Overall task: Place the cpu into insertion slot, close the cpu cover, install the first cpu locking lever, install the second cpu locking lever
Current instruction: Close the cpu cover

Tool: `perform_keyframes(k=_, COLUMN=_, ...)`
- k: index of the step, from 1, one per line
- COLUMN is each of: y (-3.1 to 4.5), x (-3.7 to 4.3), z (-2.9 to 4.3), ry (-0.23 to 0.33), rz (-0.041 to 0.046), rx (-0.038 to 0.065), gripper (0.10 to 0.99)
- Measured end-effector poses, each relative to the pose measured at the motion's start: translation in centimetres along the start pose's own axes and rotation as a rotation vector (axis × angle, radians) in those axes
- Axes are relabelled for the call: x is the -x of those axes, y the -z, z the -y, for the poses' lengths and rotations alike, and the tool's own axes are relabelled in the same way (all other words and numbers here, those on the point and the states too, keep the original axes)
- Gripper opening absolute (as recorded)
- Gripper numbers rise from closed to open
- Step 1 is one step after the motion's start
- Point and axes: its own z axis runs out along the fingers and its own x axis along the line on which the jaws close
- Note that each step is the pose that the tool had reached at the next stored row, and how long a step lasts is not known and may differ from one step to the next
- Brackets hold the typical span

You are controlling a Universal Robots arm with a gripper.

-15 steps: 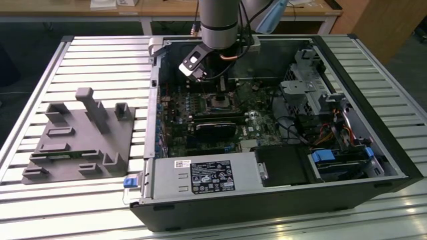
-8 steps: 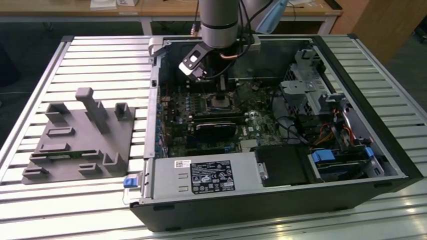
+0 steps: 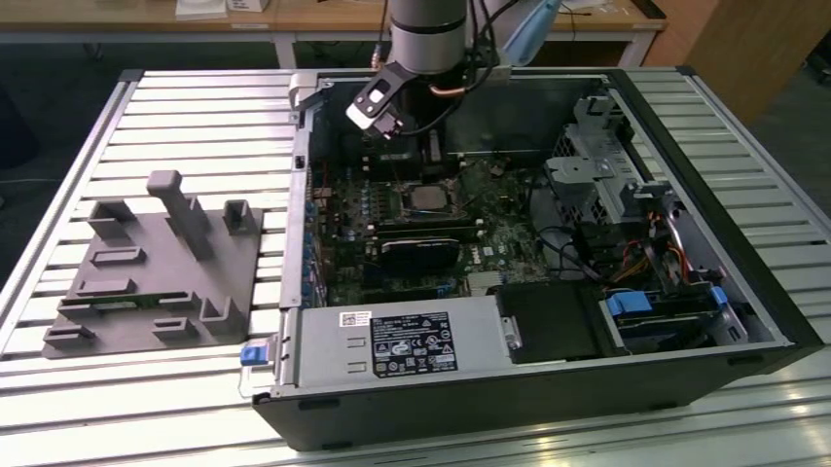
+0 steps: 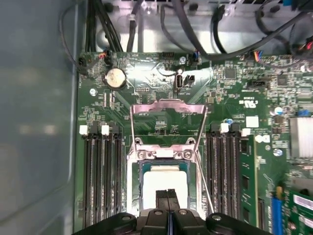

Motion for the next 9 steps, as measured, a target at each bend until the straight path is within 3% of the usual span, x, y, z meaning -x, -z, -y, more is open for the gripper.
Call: perform_keyframes(k=9, y=2.73, x=0.03, z=-0.24, ry=0.0, rz=-0.0003, rx=0.002, gripper=0.106)
